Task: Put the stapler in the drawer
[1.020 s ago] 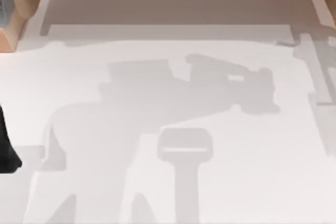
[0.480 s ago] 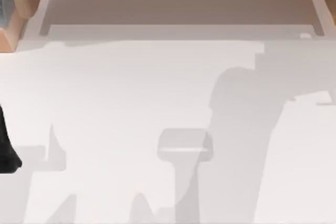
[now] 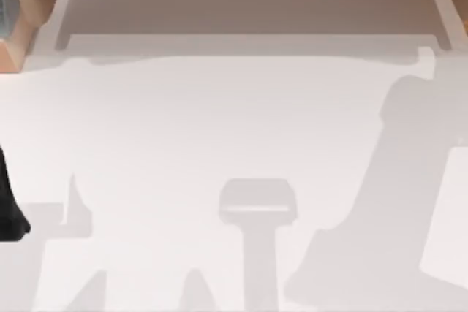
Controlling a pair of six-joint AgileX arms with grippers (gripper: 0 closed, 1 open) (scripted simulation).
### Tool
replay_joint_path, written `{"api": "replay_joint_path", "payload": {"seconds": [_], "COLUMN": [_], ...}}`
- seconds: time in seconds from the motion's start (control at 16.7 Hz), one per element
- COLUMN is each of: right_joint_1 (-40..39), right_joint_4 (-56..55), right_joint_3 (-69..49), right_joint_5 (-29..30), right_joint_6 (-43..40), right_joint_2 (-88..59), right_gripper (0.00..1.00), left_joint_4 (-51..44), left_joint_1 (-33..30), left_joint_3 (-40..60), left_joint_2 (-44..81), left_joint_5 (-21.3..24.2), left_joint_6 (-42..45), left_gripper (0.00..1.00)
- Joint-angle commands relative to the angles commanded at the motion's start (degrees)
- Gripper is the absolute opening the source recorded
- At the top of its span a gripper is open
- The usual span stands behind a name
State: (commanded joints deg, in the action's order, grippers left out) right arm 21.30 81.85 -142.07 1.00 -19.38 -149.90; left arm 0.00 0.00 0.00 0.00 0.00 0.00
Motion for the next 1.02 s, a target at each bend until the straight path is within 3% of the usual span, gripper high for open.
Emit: {"api": "replay_joint_path", "payload": {"seconds": [0.3, 1.02], "right_joint_1": [-0.3, 1.0], "right_joint_4": [-0.1, 0.1], "right_joint_3": [-0.4, -6.3], "right_joint_5": [0.2, 3.3], "right_joint_6": [0.5, 11.2], "right_joint_2": [0.4, 17.6], "right_gripper": [0.00, 0.00], "left_joint_4": [0.0, 0.0], "left_joint_1": [0.0, 0.0], "left_joint_3": [0.0, 0.0], "left_joint_2": [0.0, 0.0], "left_joint_5": [0.0, 0.0], "left_joint_6": [0.0, 0.0], "left_gripper": [1.00, 1.00]}}
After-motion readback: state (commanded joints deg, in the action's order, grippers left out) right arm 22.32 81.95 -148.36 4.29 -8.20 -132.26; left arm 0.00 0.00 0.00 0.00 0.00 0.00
